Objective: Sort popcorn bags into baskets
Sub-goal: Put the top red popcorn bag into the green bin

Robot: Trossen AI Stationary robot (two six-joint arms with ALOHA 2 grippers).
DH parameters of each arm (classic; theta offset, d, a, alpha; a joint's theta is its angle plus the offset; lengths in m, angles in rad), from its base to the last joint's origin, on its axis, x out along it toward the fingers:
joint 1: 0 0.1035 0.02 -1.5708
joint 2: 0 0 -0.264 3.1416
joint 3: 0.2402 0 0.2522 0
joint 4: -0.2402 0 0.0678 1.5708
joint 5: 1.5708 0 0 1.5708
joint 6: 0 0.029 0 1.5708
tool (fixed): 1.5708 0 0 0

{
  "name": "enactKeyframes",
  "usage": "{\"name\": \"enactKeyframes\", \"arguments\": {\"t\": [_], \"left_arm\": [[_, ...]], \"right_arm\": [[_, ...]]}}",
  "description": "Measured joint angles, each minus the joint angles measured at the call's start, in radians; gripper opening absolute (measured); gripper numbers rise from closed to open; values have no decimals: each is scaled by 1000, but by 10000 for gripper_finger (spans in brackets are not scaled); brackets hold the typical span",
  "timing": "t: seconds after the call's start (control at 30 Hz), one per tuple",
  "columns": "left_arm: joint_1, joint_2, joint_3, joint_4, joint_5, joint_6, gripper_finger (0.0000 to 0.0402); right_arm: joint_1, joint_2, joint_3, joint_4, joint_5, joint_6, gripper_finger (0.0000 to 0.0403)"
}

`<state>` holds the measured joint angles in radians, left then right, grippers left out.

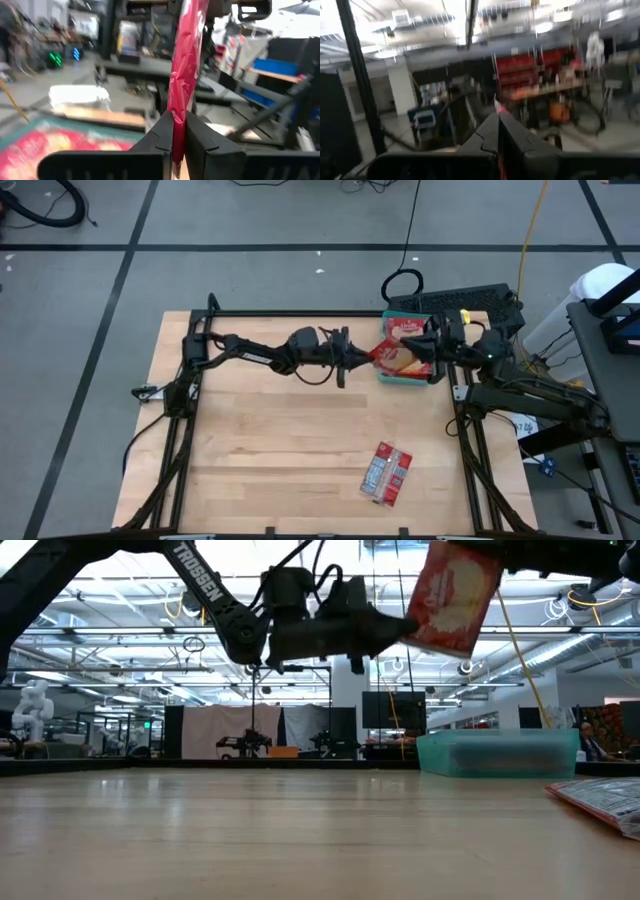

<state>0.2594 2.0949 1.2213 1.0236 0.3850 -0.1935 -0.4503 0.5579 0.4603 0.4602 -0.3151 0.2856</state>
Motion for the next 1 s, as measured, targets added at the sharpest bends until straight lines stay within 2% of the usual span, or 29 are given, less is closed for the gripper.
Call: {"name": "enactKeyframes", "arguments": {"t": [0.13, 0.33, 0.47, 0.57, 0.7, 0.83, 1.0], "left_arm": [[25, 0, 0, -91, 100, -25, 16], [75, -15, -1, -314, 186, -39, 16], [96, -87, -1, -566, 186, 63, 17], [97, -161, -1, -737, 141, 158, 16], [86, -234, -1, -883, 85, 242, 18], [80, -263, -1, -921, 81, 263, 18], [73, -261, -2, -939, 52, 263, 18]], "right_arm": [[1, -18, 0, -200, -3, 13, 19], [0, -19, 1, -424, 2, 2, 74], [0, -19, 1, -544, 66, -56, 115], [1, -18, 1, -618, 139, -120, 143], [0, 13, 1, -616, 162, -163, 175], [1, 90, 1, -563, 151, -180, 198], [1, 219, 1, -464, 47, -176, 193]]}}
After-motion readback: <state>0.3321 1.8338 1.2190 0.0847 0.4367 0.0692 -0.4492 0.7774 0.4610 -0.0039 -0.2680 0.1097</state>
